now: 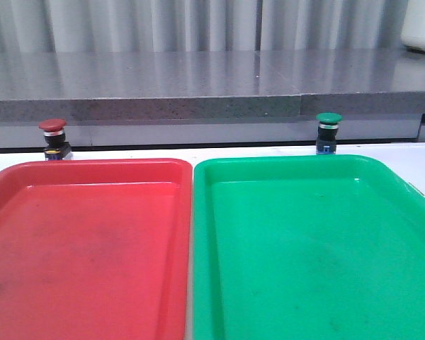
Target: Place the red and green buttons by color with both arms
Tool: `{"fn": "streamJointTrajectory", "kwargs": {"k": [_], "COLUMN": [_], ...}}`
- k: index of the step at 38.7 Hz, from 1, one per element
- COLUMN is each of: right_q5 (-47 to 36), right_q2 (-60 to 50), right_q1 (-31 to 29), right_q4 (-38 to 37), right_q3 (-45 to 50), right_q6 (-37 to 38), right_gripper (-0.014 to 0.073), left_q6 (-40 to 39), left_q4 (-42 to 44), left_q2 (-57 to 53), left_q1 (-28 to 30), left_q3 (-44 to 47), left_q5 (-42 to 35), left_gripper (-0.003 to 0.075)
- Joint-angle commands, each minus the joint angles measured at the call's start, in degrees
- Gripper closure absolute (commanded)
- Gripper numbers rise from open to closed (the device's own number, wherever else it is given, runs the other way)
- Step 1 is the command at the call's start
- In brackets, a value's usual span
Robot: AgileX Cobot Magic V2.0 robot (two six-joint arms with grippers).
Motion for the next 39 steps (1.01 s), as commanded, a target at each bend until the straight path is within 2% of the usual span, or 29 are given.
{"fn": "streamJointTrajectory", "kwargs": {"k": [1, 39], "right_q5": [-4.9, -7.0], "right_q2": [-1.0, -1.0], "right_q1": [-0.4, -0.4], "right_q4": [-0.7, -0.7], "right_q3": [-0.7, -0.7], "right_q6": [-0.3, -0.3], "right_gripper": [0.0715, 0.0715], "left_q6": [-0.6, -0.6], "left_q4": [-0.4, -0.4], "left_q2": [-0.8, -0.8], "left_q1": [0.0, 0.0], "left_q3": [1.4, 1.4], "left_q5": [-4.7, -5.5], "left_gripper": [0.074, 0.074]}}
